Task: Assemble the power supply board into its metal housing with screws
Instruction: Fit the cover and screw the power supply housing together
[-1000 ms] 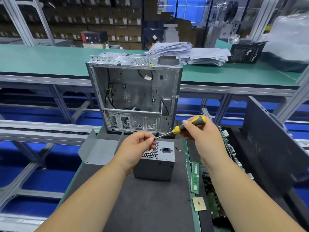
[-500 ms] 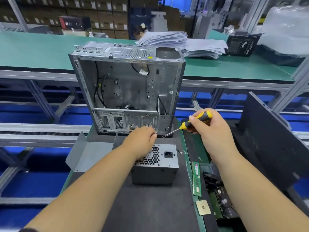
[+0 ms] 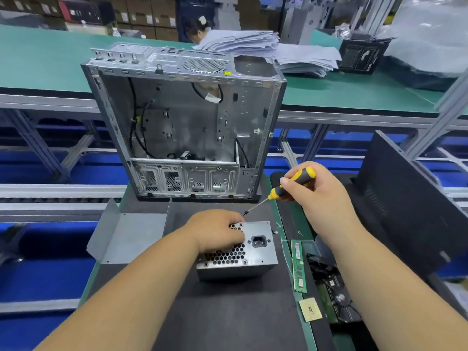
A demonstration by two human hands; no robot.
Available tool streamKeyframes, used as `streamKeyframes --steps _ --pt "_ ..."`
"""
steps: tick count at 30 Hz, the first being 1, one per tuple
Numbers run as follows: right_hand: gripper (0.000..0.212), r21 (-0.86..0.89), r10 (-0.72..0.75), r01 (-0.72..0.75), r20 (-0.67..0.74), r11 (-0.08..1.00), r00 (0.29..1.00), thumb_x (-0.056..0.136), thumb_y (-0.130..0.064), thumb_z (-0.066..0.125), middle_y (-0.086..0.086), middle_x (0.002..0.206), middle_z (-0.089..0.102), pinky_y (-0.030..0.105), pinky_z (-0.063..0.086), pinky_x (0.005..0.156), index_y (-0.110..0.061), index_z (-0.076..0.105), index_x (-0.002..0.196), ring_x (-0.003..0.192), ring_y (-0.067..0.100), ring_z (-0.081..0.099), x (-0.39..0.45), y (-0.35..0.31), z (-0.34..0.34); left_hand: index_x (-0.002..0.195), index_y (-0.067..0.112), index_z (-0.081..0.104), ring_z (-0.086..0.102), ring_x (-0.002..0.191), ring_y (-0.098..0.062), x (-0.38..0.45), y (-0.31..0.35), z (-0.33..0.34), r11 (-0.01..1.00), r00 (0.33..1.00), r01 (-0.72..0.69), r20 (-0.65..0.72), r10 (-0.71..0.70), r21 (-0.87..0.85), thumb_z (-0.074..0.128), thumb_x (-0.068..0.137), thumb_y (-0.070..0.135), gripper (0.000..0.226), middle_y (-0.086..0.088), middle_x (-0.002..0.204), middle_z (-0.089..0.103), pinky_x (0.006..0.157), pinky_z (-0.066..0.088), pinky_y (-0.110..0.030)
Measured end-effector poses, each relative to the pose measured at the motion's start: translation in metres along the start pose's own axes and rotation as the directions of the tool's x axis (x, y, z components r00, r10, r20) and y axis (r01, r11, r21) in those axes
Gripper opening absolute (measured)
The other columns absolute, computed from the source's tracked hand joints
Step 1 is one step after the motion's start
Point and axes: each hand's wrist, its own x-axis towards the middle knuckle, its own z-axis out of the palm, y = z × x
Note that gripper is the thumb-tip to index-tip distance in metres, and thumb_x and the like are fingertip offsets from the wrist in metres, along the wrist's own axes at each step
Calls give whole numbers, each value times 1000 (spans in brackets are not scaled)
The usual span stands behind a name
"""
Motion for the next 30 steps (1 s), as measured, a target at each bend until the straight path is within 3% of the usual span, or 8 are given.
streamKeyframes --steps 4,6,9,15,19,22,27,30 --pt "12 -1 -4 4 13 1000 1000 89 -13 67 0 73 71 30 60 76 -20 62 82 79 20 74 -4 2 4 98 42 58 60 89 -10 -2 -2 4 996 998 -47 -44 50 70 61 78 62 28 16 90 65 81 49 -31" --pt "13 -57 -23 24 21 998 1000 89 -16 67 -2 75 72 25 59 74 -25 63 81 78 16 73 -6 2 5 92 40 55 59 88 -12 -2 -3 4 995 997 -62 -42 66 78 60 78 62 26 15 88 64 79 48 -31" --pt "14 -117 -57 62 42 991 997 88 -18 68 -6 75 73 16 56 68 -29 63 81 76 10 72 -9 0 5 99 39 57 60 93 -11 -2 -3 3 996 998 -56 -5 57 62 60 78 64 33 15 93 65 86 49 -35" --pt "11 -193 -44 59 79 979 996 88 -23 68 -7 78 72 43 60 77 -30 60 84 76 11 72 -14 -2 9 100 43 58 60 93 -10 -5 2 1 997 999 -52 13 51 59 60 78 64 30 16 93 65 87 50 -35" --pt "11 -375 -115 142 93 916 989 87 -32 68 -14 79 67 30 53 61 -32 56 85 69 4 63 -18 -4 9 74 48 49 56 82 -10 -6 4 0 996 998 -55 9 55 75 60 79 64 20 15 78 57 70 43 -29" --pt "14 -447 -139 173 108 878 984 87 -35 67 -17 80 63 20 43 56 -33 54 85 68 2 58 -20 -7 10 71 55 47 54 80 -9 -8 4 0 996 998 -58 5 58 63 60 78 64 17 15 76 56 68 40 -29" --pt "14 -445 -127 172 130 879 983 87 -35 68 -12 78 64 32 53 62 -32 54 85 71 8 62 -21 -9 12 70 60 47 50 72 0 -9 5 0 997 998 -63 -3 63 46 60 77 64 15 17 70 53 63 36 -28" --pt "15 -465 -132 187 149 865 980 87 -34 69 -12 77 64 30 52 62 -31 54 84 70 8 61 -22 -10 14 69 61 47 48 68 1 -11 6 0 997 998 -68 -13 68 39 61 78 63 16 19 66 51 61 34 -27"
